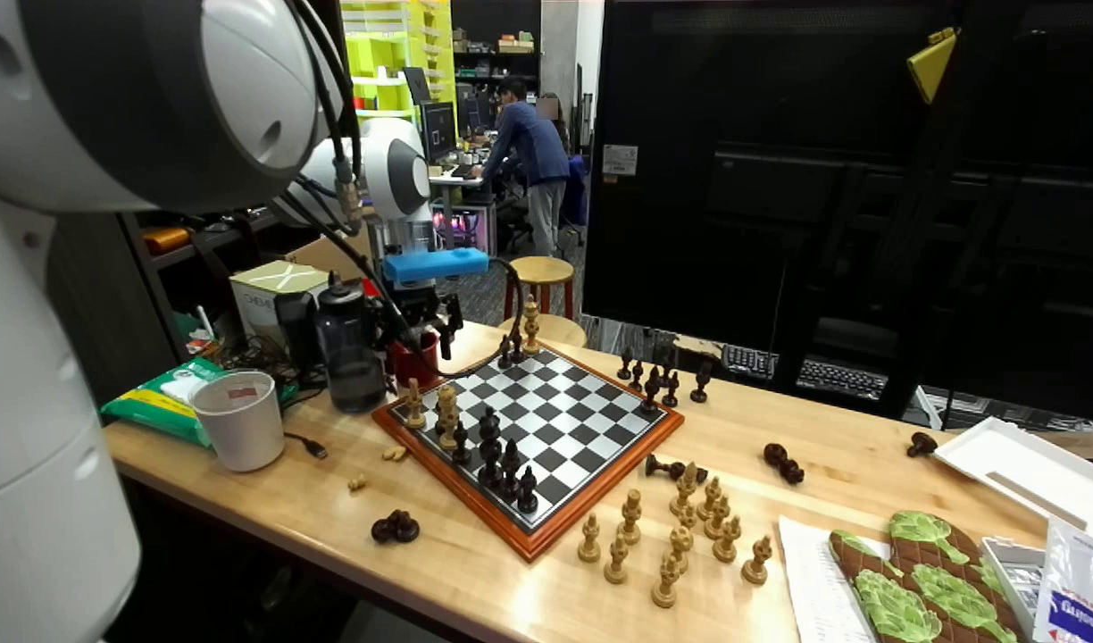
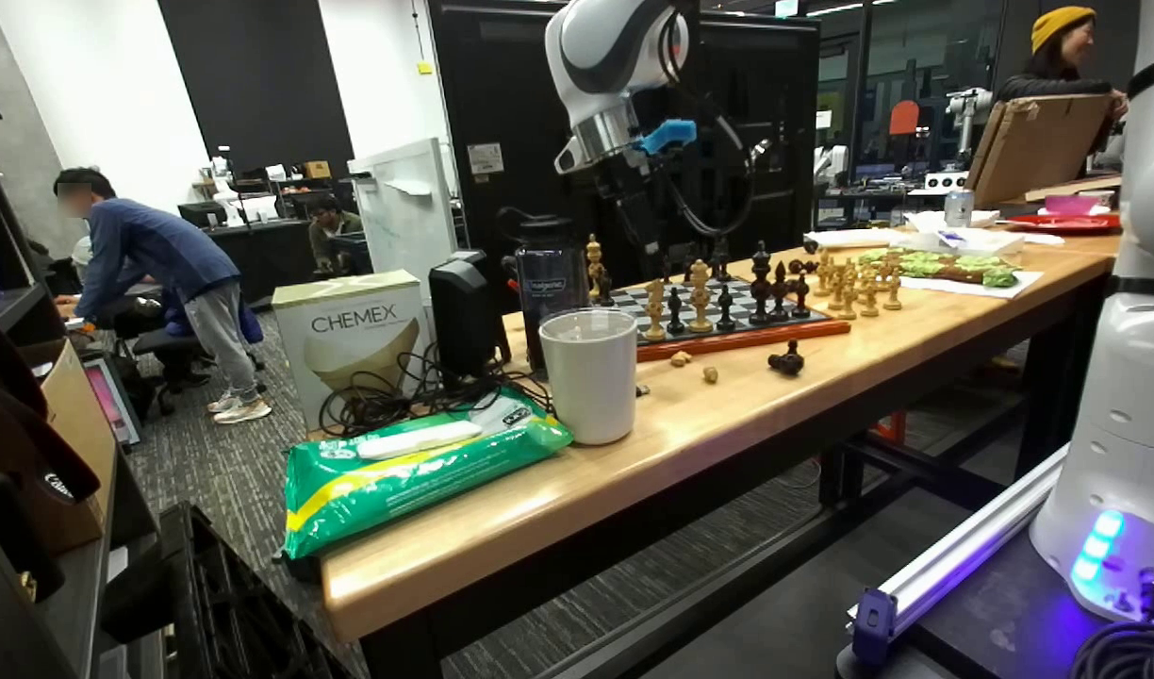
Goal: Put the light brown chess piece on the board
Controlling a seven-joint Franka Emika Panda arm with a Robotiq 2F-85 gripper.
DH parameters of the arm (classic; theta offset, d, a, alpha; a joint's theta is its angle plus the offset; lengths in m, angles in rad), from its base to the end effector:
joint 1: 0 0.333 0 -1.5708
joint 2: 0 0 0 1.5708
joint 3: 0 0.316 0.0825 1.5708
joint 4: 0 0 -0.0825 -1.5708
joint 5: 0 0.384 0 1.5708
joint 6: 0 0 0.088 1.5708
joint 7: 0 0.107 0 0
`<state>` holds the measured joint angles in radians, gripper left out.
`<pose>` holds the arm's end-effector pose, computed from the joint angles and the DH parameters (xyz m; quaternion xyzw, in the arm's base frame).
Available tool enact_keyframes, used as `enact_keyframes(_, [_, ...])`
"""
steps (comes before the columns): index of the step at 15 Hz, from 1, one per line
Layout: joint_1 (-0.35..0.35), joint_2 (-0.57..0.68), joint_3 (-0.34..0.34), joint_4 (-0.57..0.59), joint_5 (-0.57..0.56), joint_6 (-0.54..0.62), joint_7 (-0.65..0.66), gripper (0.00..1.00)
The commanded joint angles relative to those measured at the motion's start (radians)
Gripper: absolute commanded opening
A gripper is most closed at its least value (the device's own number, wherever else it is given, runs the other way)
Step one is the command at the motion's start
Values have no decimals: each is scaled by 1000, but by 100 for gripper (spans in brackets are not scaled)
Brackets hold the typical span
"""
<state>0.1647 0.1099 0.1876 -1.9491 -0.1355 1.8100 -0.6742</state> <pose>0.5242 0.1785 0.4069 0.8509 0.5080 -0.1296 0.0327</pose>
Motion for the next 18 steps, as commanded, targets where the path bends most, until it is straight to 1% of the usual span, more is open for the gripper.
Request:
enact_keyframes(1, [3,-29,3,30,16,-58,60,100])
enact_keyframes(8, [-2,-93,-5,36,18,-64,183,100])
enact_keyframes(9, [-5,-115,-11,29,13,-42,254,100])
enact_keyframes(14, [-28,-188,-44,26,10,-24,448,100])
enact_keyframes(18, [-53,-236,-69,-5,0,31,613,100])
